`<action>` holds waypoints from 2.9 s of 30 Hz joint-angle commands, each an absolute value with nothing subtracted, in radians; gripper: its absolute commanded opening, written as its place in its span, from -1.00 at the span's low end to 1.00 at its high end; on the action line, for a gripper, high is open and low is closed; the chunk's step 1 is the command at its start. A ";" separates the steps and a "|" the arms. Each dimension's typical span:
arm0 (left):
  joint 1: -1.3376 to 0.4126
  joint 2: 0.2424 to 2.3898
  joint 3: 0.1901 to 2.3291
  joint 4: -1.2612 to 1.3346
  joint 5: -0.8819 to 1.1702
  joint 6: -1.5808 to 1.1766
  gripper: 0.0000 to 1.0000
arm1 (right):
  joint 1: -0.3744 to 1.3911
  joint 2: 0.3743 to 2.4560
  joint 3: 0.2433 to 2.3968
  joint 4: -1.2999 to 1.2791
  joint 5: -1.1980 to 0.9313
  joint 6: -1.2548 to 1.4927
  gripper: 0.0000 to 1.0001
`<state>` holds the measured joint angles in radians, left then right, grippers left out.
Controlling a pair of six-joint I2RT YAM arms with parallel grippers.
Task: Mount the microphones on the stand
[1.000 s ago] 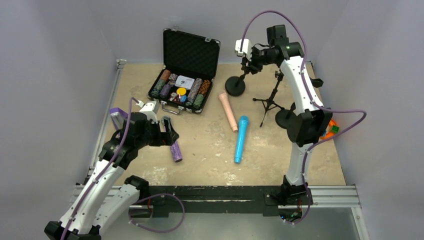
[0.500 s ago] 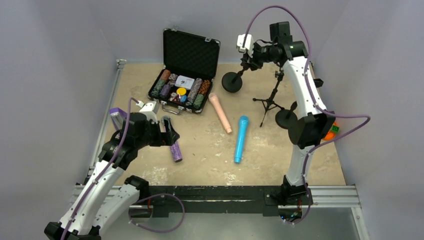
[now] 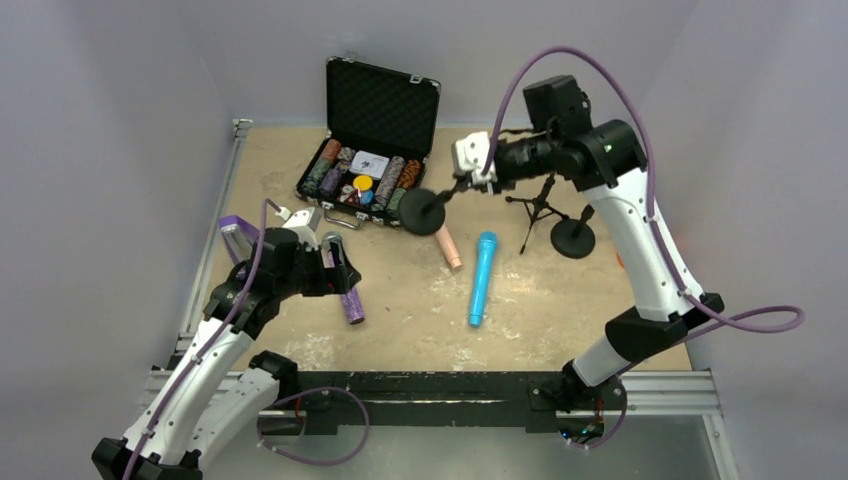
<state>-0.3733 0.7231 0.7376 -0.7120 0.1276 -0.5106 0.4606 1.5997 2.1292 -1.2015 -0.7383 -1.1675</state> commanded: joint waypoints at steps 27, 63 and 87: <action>-0.370 0.659 0.660 -0.666 0.115 -0.643 0.87 | 0.836 1.579 1.834 -1.214 -0.641 -1.038 0.54; -0.341 1.584 1.057 -0.650 -0.190 -0.595 0.72 | 0.275 0.923 1.025 -0.469 -1.227 -0.375 0.65; -0.311 1.716 1.130 -0.727 -0.171 -0.634 0.21 | 0.231 0.906 1.034 -0.487 -1.268 -0.390 0.65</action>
<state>-0.3126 1.6958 1.0843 -0.6868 -0.1444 -0.6144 0.2394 0.9279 1.0222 -0.5037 -1.2304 -0.3965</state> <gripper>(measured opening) 0.616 0.829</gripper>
